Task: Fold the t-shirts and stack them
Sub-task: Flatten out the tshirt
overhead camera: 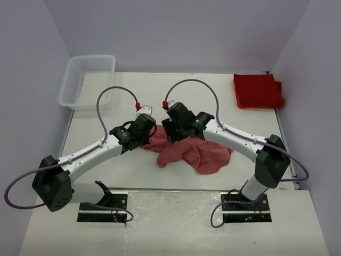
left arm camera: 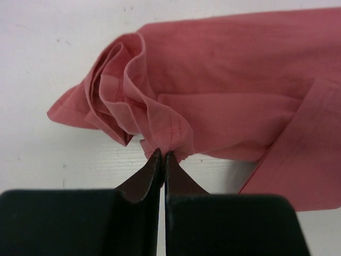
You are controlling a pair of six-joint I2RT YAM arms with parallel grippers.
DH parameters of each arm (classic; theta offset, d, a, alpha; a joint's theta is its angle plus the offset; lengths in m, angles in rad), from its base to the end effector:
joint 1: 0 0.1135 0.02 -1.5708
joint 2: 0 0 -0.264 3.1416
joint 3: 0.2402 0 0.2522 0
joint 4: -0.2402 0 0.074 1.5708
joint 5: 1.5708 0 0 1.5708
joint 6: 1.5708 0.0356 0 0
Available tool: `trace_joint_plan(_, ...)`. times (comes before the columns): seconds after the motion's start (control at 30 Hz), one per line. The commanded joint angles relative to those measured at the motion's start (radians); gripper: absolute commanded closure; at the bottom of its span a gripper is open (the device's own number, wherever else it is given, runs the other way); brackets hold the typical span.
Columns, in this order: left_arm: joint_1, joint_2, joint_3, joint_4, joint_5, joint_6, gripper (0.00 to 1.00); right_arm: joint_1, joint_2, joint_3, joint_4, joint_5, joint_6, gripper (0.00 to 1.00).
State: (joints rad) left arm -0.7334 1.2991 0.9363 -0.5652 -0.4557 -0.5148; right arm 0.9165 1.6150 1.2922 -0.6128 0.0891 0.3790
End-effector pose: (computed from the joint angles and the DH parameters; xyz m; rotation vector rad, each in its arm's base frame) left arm 0.2059 -0.1644 0.2522 0.0765 2.3716 -0.0151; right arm 0.2143 0.2742 0.2683 -0.6415 2.4703 0.4155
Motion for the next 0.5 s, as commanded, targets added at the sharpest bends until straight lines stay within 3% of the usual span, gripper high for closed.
trace_joint_plan(0.0,0.003,-0.060,-0.056,0.050,0.026,-0.040,1.00,-0.070,0.068,0.085,-0.007,-0.006,-0.061,0.48)
trace_joint_plan(0.17,0.005,-0.106,-0.109,0.057,0.049,-0.051,1.00,-0.129,0.250,0.182,0.002,-0.069,-0.095,0.52)
trace_joint_plan(0.3,0.005,-0.123,-0.123,0.062,0.054,-0.053,1.00,-0.142,0.298,0.179,0.024,-0.083,-0.094,0.52)
trace_joint_plan(0.47,0.003,-0.147,-0.136,0.062,0.060,-0.063,1.00,-0.183,0.312,0.165,0.045,-0.083,-0.097,0.43)
